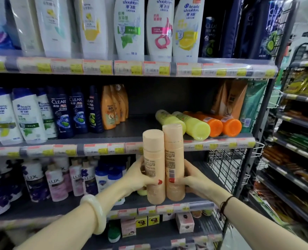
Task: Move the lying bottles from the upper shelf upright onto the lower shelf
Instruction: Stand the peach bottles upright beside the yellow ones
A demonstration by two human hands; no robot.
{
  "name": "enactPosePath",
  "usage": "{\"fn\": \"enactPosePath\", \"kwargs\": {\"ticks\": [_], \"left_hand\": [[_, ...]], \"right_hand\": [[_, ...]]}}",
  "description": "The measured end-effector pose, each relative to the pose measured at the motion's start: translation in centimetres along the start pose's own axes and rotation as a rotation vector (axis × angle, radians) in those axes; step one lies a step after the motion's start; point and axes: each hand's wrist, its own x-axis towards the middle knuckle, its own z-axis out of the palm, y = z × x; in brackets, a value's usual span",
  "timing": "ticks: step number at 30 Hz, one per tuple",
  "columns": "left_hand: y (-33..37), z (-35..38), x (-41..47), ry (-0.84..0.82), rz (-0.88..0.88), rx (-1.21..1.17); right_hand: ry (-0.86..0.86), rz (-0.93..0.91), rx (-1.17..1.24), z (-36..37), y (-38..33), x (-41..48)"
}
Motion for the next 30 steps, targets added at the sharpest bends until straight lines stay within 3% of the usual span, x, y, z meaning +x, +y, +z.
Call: {"fn": "enactPosePath", "kwargs": {"ticks": [12,30], "left_hand": [[-5.2,6.9,5.6,-0.043,-0.014,0.006],[-7.7,12.7,14.7,0.126,0.009,-0.083]], "right_hand": [[0.141,-0.006,-0.036,-4.6,8.3,1.7],[0.196,-0.016,-0.041,-11.3,14.3,8.7]]}}
